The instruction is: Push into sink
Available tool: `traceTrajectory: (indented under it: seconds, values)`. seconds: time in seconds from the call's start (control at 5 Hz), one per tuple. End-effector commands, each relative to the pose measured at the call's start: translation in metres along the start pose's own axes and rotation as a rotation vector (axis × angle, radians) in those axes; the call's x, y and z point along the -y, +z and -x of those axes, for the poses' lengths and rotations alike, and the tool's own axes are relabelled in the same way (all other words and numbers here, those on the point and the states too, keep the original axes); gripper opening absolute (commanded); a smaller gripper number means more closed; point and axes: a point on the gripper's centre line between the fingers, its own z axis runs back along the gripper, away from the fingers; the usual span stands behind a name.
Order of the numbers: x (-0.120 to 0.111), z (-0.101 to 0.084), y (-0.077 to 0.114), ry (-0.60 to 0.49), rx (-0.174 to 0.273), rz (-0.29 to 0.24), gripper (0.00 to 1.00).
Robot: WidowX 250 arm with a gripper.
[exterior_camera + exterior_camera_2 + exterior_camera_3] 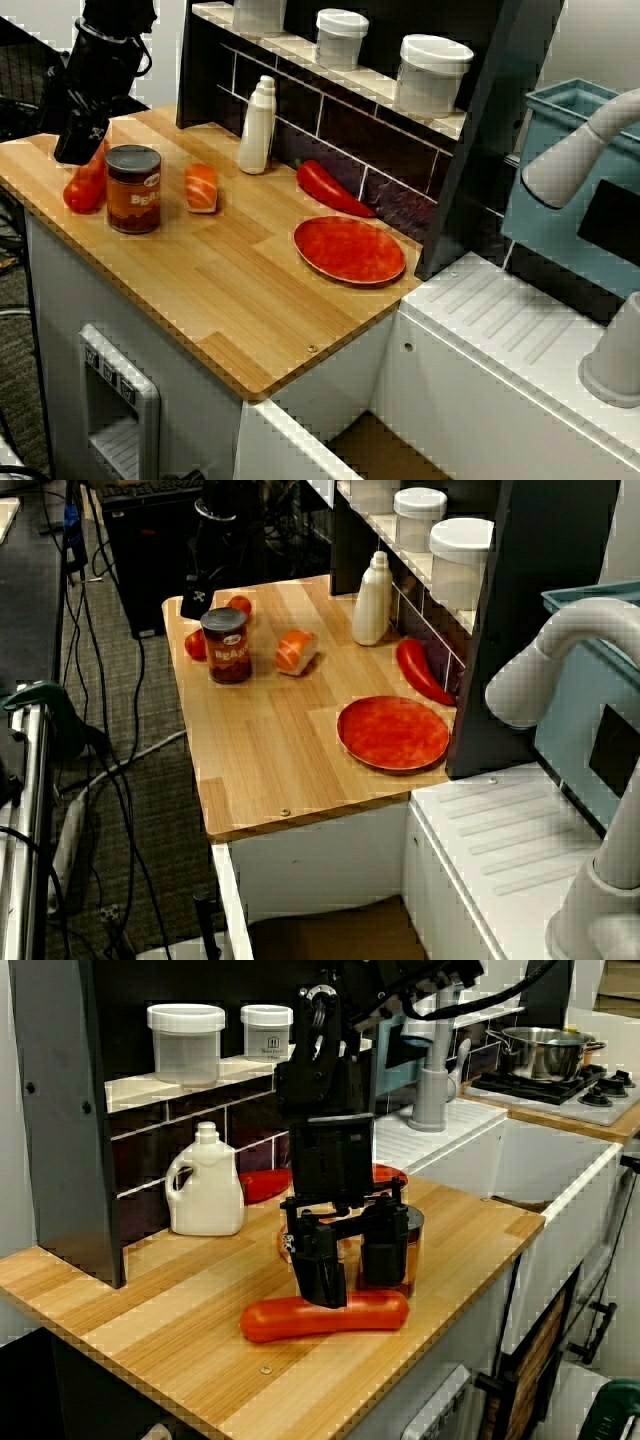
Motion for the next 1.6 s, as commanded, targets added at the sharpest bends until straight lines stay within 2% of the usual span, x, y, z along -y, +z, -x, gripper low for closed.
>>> traceTrajectory:
  seconds: [0.0, 0.2, 0.6, 0.8, 1.0, 1.2, 1.4]
  values:
    - [0.008, -0.005, 0.008, -0.011, 0.02, -0.002, 0.0]
    - [0.013, -0.011, 0.008, -0.014, 0.008, 0.012, 0.0]
    - [0.037, -0.022, 0.004, -0.026, -0.018, 0.045, 0.0]
    - [0.06, -0.024, 0.008, -0.054, -0.055, 0.103, 0.0]
    - [0.085, -0.016, 0.023, -0.107, -0.064, 0.145, 0.0]
    - [0.108, -0.008, 0.036, -0.155, -0.092, 0.199, 0.0]
    - [0.128, -0.008, 0.04, -0.16, -0.108, 0.214, 0.0]
